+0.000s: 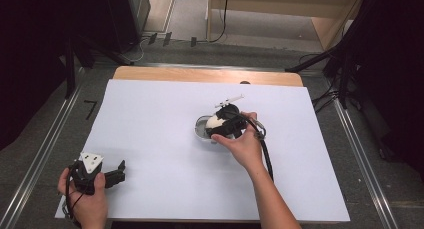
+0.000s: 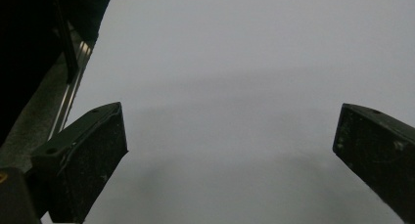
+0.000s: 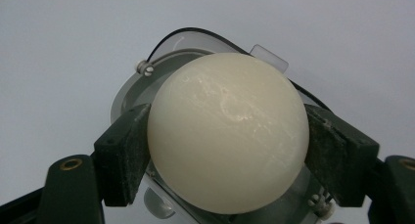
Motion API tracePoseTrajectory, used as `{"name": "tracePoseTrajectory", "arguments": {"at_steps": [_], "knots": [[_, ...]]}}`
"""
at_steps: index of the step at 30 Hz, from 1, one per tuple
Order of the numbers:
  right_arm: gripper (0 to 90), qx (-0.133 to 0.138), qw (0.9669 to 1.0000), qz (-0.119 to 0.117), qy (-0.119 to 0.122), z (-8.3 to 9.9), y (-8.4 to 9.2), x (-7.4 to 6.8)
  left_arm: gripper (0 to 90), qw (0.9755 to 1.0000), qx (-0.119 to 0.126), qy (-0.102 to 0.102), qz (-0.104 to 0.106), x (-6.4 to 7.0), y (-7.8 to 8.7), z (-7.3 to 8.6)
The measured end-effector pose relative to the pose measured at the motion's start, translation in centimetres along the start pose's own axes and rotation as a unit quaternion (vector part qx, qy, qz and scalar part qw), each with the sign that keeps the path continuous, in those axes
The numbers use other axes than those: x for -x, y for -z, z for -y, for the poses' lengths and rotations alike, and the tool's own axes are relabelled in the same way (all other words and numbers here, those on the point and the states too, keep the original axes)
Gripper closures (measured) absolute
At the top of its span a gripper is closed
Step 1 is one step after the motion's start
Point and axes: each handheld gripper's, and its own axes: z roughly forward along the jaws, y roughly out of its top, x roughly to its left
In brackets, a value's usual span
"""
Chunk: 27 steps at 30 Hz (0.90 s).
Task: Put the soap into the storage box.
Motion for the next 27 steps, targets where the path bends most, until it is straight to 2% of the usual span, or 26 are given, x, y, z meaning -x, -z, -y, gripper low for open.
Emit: {"name": "tracePoseTrajectory", "arguments": {"at_steps": [23, 27], "knots": [[24.3, -0.016, 0.9998, -0.008, -0.005, 0.31, -0.86, 0.30, 0.1, 1.0000, 0.000, 0.001, 0.000, 0.00, -0.01, 0.00], [24.3, -0.006, 0.9998, -0.015, -0.014, 0.37, -0.67, 0.45, 0.1, 1.0000, 0.000, 0.001, 0.000, 0.01, -0.02, 0.00]]}}
